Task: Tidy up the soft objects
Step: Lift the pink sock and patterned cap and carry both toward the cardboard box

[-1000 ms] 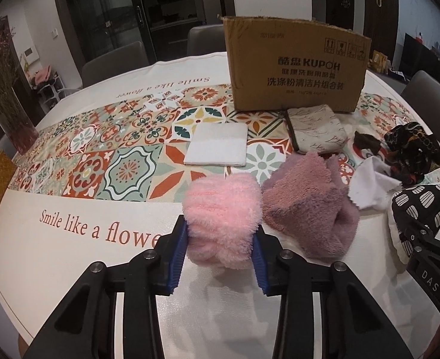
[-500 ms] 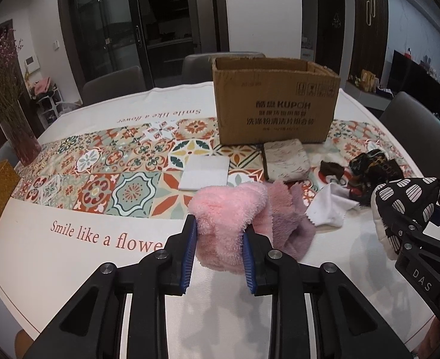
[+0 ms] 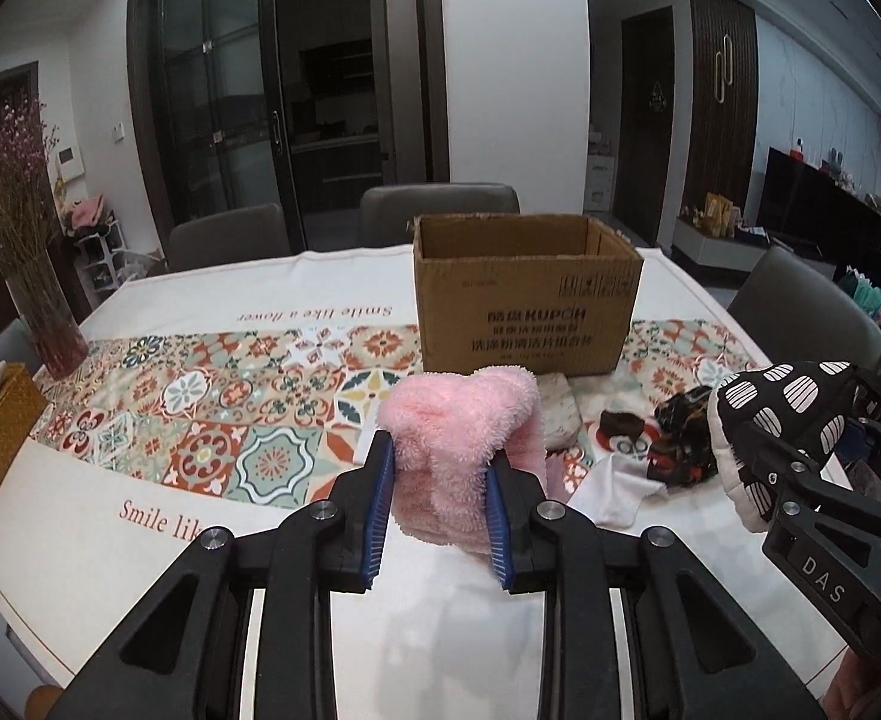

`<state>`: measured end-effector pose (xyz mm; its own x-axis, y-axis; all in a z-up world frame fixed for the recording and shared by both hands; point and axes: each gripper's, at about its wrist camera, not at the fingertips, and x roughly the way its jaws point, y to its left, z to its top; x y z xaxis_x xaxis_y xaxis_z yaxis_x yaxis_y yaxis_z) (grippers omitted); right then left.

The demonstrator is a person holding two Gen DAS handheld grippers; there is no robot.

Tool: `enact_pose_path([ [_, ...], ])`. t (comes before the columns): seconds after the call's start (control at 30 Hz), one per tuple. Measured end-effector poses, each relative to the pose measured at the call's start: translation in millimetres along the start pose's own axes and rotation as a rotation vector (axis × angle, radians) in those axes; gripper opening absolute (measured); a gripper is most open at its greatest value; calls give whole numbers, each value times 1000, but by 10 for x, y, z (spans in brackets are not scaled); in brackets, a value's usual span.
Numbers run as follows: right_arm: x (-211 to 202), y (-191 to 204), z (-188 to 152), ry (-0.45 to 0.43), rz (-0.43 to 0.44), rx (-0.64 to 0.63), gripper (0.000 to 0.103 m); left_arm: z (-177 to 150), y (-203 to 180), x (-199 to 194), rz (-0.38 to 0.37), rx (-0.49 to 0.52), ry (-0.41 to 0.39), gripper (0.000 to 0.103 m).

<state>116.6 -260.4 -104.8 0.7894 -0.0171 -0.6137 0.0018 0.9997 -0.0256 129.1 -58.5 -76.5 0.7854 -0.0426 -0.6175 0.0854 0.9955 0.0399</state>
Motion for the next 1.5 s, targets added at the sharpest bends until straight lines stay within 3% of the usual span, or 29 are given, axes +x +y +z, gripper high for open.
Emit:
enact_pose_path([
  [0.67,2,43,625,-167,8,31,50,660,48,-71,-49,13,-178,28],
  [1.13,294,35,1146,-256,-6,17,50,1150,71,229,-66,24,-261,28],
  [1.5,659,-98,1494,-261,14,17,50,1498,32,566,-75,28,-288,28],
])
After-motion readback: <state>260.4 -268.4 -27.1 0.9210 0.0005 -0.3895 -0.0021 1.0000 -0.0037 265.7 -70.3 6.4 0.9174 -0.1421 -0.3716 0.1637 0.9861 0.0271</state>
